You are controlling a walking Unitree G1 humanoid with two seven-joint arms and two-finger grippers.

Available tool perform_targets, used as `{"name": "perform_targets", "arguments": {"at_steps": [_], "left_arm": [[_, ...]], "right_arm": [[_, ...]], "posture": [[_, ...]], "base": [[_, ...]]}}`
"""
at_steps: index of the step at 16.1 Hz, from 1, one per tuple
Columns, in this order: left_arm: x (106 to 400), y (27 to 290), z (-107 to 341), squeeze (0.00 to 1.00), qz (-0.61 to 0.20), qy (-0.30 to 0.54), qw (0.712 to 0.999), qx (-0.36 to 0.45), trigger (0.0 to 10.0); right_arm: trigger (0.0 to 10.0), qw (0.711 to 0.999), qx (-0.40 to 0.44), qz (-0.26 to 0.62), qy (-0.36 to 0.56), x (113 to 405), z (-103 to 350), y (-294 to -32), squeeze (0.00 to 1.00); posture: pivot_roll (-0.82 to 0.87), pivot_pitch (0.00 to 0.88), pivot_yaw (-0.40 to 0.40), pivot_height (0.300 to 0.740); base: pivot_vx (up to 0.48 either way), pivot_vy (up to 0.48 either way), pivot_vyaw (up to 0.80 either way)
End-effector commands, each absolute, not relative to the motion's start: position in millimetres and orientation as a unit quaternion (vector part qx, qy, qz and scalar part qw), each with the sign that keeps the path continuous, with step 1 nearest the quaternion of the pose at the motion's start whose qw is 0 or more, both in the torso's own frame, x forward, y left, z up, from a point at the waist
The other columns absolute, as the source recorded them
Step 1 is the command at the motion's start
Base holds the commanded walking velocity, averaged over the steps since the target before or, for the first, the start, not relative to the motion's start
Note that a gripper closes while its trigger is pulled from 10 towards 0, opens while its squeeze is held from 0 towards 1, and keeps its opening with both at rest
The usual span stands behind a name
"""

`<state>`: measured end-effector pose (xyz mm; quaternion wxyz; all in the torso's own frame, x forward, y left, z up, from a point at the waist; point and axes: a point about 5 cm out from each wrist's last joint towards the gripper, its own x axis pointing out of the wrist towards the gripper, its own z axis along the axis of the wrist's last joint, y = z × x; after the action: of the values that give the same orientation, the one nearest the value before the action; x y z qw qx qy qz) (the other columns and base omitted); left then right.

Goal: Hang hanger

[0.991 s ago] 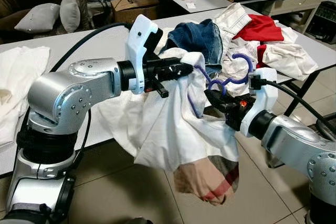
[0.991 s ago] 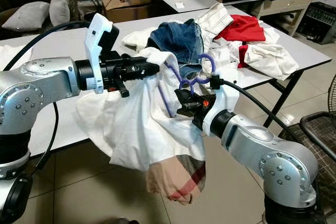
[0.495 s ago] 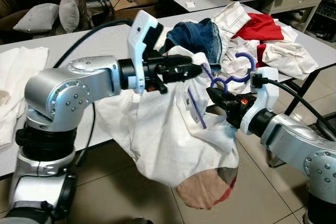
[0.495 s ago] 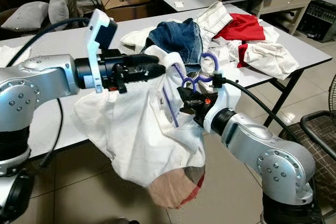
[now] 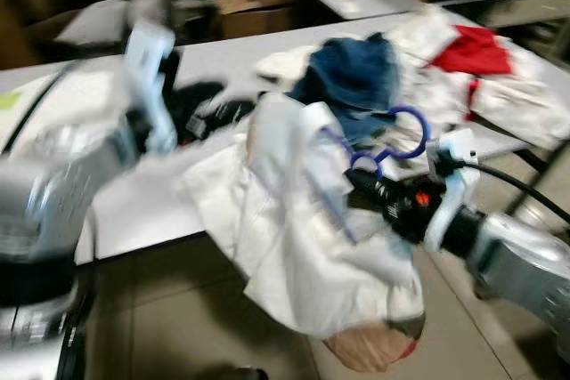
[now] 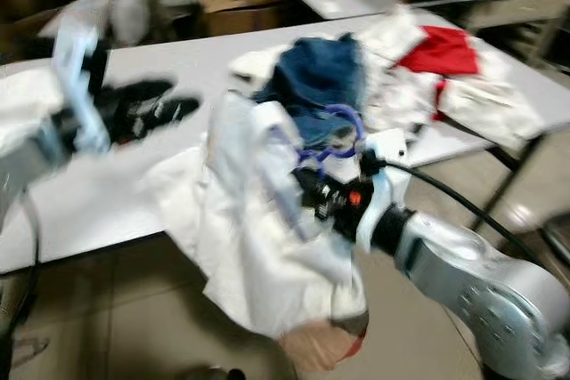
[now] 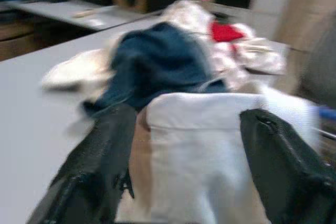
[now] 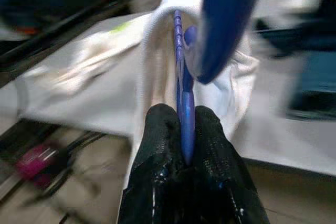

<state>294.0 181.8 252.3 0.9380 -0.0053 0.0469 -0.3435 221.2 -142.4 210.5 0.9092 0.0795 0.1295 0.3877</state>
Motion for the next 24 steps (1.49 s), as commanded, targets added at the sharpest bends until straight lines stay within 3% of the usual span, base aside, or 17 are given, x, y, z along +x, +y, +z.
{"name": "perform_targets", "arguments": {"at_steps": [1, 2, 3, 5, 7, 12, 16, 18, 20, 24], "left_arm": [[288.9, 185.6, 259.6, 0.43, -0.331, 0.018, 0.943, 0.008, 10.0], [284.1, 188.1, 252.5, 0.31, -0.326, 0.023, 0.945, 0.001, 10.0], [277.1, 191.3, 242.0, 0.25, -0.315, 0.044, 0.948, -0.014, 10.0], [267.4, 201.0, 230.8, 0.00, -0.264, 0.069, 0.962, -0.012, 10.0], [260.8, 199.4, 222.6, 0.00, -0.259, 0.062, 0.963, 0.035, 10.0], [256.6, 166.0, 198.5, 0.00, -0.282, 0.085, 0.955, -0.033, 10.0], [254.4, 162.6, 186.0, 0.00, -0.288, 0.140, 0.945, -0.062, 10.0], [261.1, 164.2, 188.4, 0.00, -0.266, 0.111, 0.958, -0.011, 10.0], [265.2, 157.0, 201.6, 0.00, -0.228, 0.042, 0.972, -0.035, 10.0], [264.2, 147.2, 200.3, 0.00, -0.200, 0.010, 0.979, -0.029, 10.0]], "right_arm": [[10.0, 0.901, 0.074, 0.410, 0.118, 215.9, 216.1, -143.3, 0.00], [10.0, 0.897, 0.066, 0.421, 0.119, 212.3, 215.7, -145.9, 0.00], [10.0, 0.890, 0.056, 0.436, 0.122, 207.5, 214.7, -149.5, 0.00], [10.0, 0.881, 0.043, 0.452, 0.135, 203.3, 211.5, -153.0, 0.00], [10.0, 0.878, 0.041, 0.454, 0.146, 202.6, 205.9, -151.9, 0.00], [10.0, 0.894, 0.024, 0.427, 0.138, 204.8, 190.9, -149.9, 0.00], [10.0, 0.895, 0.016, 0.424, 0.135, 203.3, 183.7, -149.0, 0.00], [10.0, 0.896, 0.006, 0.422, 0.137, 203.3, 180.8, -148.9, 0.00], [10.0, 0.903, 0.008, 0.406, 0.138, 202.5, 179.6, -154.5, 0.00], [10.0, 0.912, 0.023, 0.388, 0.131, 197.3, 178.7, -158.1, 0.00]], "posture": [[-0.05, 0.000, 0.058, 0.740], [-0.04, 0.000, 0.050, 0.740], [-0.04, 0.000, 0.037, 0.740], [-0.02, 0.000, 0.015, 0.740], [-0.01, 0.000, 0.008, 0.740], [-0.01, 0.000, 0.038, 0.740], [-0.02, 0.000, 0.052, 0.740], [-0.03, 0.000, 0.054, 0.740], [-0.03, 0.000, 0.051, 0.740], [-0.05, 0.000, 0.037, 0.740]], "base": [[0.000, 0.000, 0.80], [0.000, 0.000, 0.80], [0.000, 0.000, 0.80], [0.000, 0.000, 0.80], [0.000, 0.000, 0.80], [0.000, 0.000, 0.80], [0.000, 0.000, 0.80], [0.000, 0.000, 0.80], [0.000, 0.000, 0.80], [0.000, 0.000, 0.80]]}}
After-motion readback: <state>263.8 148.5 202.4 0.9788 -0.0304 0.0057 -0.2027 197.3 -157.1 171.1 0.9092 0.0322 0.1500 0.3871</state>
